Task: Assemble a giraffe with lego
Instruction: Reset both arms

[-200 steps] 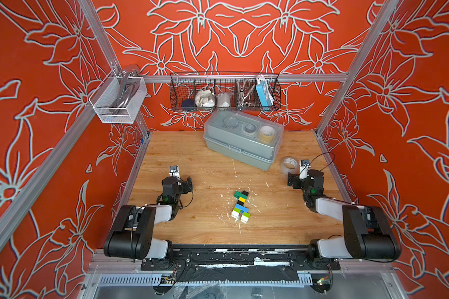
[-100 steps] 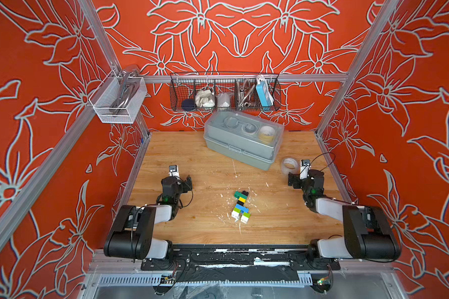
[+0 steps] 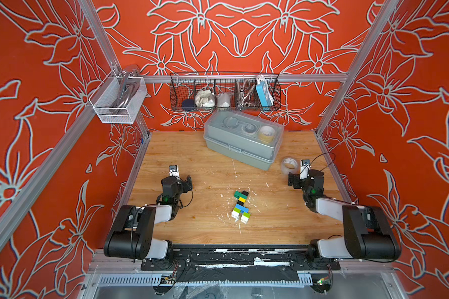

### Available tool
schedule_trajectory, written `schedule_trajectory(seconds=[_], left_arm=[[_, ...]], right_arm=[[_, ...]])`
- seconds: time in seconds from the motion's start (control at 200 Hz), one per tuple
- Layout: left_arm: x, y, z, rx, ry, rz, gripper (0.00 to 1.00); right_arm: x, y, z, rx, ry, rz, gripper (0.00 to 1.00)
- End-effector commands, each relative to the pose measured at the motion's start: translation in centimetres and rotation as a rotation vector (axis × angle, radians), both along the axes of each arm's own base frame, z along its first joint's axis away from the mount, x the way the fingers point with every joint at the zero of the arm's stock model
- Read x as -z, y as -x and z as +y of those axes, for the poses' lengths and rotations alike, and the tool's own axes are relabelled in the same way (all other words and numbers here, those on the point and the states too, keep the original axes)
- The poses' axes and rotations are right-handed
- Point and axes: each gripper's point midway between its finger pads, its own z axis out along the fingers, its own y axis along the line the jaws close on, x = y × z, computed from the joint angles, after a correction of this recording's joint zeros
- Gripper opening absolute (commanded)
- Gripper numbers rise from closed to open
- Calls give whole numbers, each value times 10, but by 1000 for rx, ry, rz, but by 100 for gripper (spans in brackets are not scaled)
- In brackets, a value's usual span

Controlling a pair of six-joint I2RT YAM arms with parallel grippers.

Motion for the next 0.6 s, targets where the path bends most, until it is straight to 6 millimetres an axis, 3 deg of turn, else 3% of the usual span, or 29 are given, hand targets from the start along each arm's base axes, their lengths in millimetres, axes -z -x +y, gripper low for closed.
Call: schedule_trajectory(seconds=[0.0,0.255,0.405,0.535,0.596], left_arm=[[-4,-1,0,3,-13,-16,100],[-4,-1,1,1,-13,-15,100],[-4,-1,1,0,-14,-16,100],[-4,-1,1,1,-13,-16,100],[-4,-1,1,1,-13,-15,100]], right_arm=[[-8,-4,0,2,9,-25,99],[-7,-4,1,-1,9,-20,100],[-8,-2,17,-92,18,-31,100],[-9,-3,16,-87,12,-35,100],[-8,-3,2,-11,4,-36,100]])
